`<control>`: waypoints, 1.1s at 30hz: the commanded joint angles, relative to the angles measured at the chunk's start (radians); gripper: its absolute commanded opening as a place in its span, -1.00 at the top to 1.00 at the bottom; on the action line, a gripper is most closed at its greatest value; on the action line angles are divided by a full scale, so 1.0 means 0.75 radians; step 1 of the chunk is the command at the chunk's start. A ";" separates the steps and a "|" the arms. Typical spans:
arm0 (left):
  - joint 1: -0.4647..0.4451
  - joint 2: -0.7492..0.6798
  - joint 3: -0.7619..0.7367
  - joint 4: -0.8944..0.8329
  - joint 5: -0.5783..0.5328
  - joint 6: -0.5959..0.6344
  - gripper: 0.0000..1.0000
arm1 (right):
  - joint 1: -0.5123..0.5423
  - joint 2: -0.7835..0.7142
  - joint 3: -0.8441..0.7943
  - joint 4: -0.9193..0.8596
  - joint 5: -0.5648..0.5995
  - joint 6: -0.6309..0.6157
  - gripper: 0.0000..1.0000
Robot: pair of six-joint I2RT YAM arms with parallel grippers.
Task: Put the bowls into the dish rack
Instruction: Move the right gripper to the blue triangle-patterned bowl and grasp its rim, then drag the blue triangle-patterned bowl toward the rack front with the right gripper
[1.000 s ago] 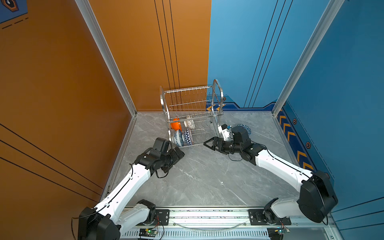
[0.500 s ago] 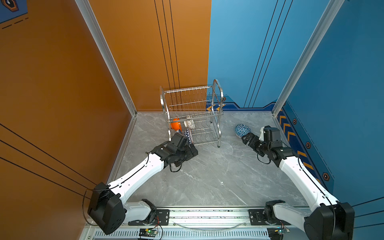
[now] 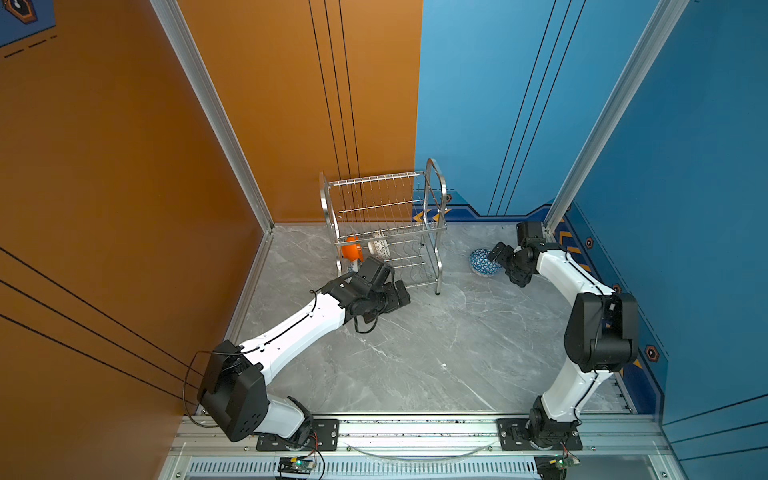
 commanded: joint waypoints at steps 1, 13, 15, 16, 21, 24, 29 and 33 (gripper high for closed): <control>-0.018 -0.008 0.036 -0.007 -0.008 0.038 -0.96 | -0.010 0.108 0.105 -0.112 0.039 -0.073 -0.89; 0.017 -0.052 -0.017 -0.019 -0.022 0.063 -0.96 | -0.014 0.339 0.281 -0.227 0.106 -0.158 -0.05; 0.018 -0.035 -0.002 -0.019 -0.015 0.072 -0.96 | -0.014 0.342 0.266 -0.227 0.111 -0.177 0.08; 0.019 -0.028 0.007 -0.019 -0.012 0.077 -0.96 | -0.014 0.344 0.261 -0.227 0.112 -0.187 0.16; 0.023 -0.001 0.033 -0.019 0.001 0.093 -0.96 | -0.014 0.333 0.221 -0.235 0.106 -0.233 0.57; 0.028 0.004 0.038 -0.023 0.005 0.100 -0.96 | -0.010 0.264 0.165 -0.239 0.118 -0.242 0.80; 0.032 0.005 0.039 -0.027 0.011 0.112 -0.96 | 0.031 0.100 0.027 -0.241 0.129 -0.270 1.00; 0.034 0.025 0.034 -0.027 0.035 0.127 -0.96 | 0.103 -0.072 -0.145 -0.251 0.122 -0.290 1.00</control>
